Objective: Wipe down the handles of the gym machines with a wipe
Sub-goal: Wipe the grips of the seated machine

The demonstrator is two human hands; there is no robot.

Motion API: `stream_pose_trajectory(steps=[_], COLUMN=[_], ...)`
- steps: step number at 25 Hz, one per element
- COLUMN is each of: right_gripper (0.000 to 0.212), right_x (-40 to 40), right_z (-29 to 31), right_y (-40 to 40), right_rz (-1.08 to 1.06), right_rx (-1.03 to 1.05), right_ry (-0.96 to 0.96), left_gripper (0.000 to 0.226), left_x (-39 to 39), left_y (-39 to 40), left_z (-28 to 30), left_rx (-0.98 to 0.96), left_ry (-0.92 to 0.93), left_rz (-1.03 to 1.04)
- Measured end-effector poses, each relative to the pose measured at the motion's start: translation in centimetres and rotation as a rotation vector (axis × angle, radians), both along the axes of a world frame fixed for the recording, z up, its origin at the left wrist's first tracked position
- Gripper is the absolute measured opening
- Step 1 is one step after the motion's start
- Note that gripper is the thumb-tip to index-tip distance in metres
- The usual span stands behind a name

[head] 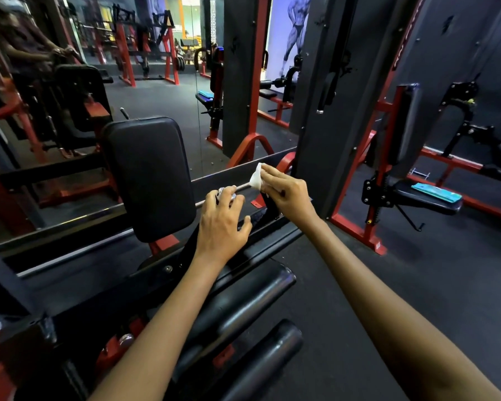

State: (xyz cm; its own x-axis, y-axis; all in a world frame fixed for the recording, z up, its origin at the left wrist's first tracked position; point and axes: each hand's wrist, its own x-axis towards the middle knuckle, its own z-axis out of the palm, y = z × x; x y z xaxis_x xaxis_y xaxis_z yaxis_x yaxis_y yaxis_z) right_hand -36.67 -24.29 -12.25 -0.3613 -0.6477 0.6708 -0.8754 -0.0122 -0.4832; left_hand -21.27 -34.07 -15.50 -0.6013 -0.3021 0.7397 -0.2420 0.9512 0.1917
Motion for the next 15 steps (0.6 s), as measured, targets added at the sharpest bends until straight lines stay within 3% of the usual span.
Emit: stream_pose_trajectory(steps=[3,6,11,15], right_gripper=[0.039,0.038,0.037,0.028], right_x=[0.2,0.0,-0.4,-1.0], right_z=[0.6,0.4,-4.3,-3.0], right_y=[-0.3,0.1,0.3,-0.3], right_rz=[0.034,0.052,-0.069,-0.077], right_rx=[0.102,0.016,-0.142,-0.154], right_ry=[-0.226,-0.336,-0.417,-0.376], left_gripper=[0.034,0.034,0.029,0.031], left_x=[-0.2,-0.1,-0.5,-1.1], left_y=[-0.1,0.0,-0.5,0.0], left_z=[0.0,-0.1,0.1,0.1], left_rx=[0.011,0.019,-0.036,-0.013], left_ry=[-0.015,-0.009,0.046,0.082], left_rz=[0.000,0.002,0.008,0.084])
